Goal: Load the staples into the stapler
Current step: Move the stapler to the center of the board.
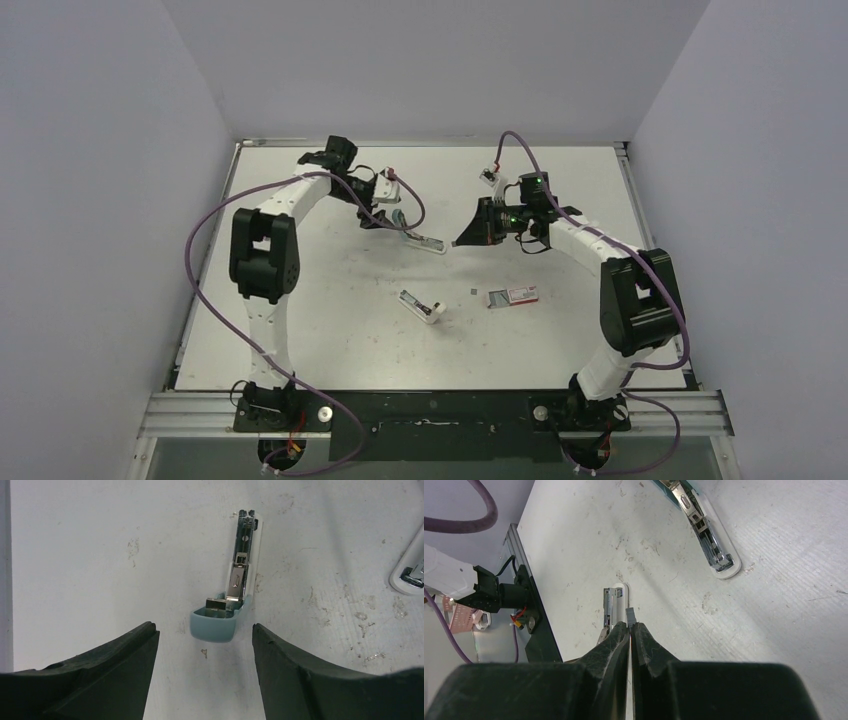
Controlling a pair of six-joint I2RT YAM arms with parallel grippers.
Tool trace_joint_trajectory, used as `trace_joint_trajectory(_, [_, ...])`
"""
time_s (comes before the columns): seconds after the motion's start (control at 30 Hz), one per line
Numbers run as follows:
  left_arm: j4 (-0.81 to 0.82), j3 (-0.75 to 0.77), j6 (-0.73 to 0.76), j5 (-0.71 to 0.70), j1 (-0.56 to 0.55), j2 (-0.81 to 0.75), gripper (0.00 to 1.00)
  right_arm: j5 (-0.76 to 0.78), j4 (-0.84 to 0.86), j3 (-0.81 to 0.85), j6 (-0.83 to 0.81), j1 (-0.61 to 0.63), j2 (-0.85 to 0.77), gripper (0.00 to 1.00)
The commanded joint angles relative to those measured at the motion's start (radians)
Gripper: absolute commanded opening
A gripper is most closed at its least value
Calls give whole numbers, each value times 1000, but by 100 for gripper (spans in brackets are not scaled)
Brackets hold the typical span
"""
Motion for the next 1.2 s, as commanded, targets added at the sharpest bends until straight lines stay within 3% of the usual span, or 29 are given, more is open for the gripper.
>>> trace_joint_trajectory(0.0, [-188, 82, 142, 59, -21, 22, 64, 2, 26, 15, -25, 1, -12, 5])
trace_joint_trajectory(0.3, [-226, 80, 143, 55, -51, 30, 39, 15, 9, 25, -33, -5, -9, 5])
trace_joint_trajectory(0.5, [-223, 46, 25, 45, -53, -3, 14, 26, -44, 64, -48, -5, 6, 5])
trace_joint_trajectory(0.63, [-102, -87, -108, 26, -53, -99, 0, 29, -78, 111, -47, -2, 41, 5])
trace_joint_trajectory(0.83, [124, -300, -382, -29, -52, -282, 0, 40, -124, 182, -64, 28, 78, 5])
trace_joint_trajectory(1.0, [422, -610, -688, -162, -66, -519, 0, 44, -163, 245, -69, 77, 128, 5])
trace_joint_trajectory(1.17, [497, -743, -892, -311, -76, -648, 0, 34, -182, 318, -55, 149, 205, 5])
